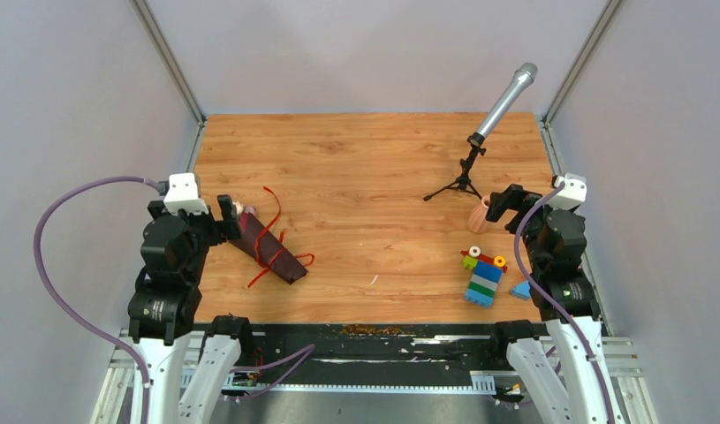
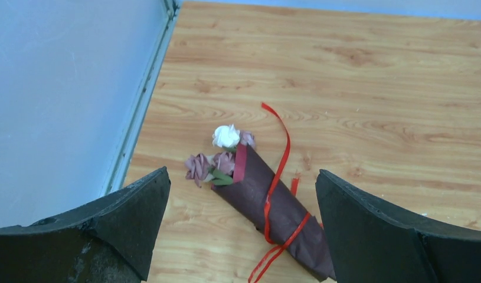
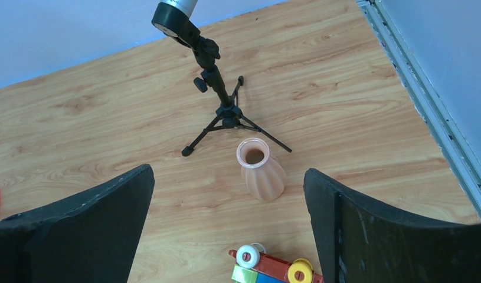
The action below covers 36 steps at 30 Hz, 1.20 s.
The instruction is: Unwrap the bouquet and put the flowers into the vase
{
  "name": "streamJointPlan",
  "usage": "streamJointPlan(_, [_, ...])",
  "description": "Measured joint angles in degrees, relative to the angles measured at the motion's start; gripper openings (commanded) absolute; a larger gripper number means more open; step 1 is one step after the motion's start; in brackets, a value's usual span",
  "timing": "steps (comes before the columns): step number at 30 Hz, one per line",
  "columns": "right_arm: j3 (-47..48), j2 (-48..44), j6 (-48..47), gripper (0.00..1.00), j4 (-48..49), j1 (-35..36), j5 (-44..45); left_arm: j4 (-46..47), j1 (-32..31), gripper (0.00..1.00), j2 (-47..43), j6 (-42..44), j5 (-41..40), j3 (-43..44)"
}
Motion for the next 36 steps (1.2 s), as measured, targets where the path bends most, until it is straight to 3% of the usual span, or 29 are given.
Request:
streamJointPlan(14, [0.00,-0.57,-0.44,1.00,-0.92,0.00,-0.46,-7.04,0.00,1.00,-0.20,-6.29,-3.02,0.17])
streamJointPlan(19, [0.00,-0.57,-0.63,1.00,-0.92,0.00,-2.03,-8.68,0.00,1.00,0.87,-12.09,0.37,-1.64])
streamJointPlan(26, [0.00,-0.50,-0.87,1.00,-0.92,0.00,-3.96,-2.38,0.00,0.99,3.96,-25.59,8.90,-15.19])
streamJointPlan(36, [0.00,0.70,-0.90,1.00,-0.92,0.00,-6.21,7.19,0.00,0.85,2.25,-41.86,11.82,-33.40])
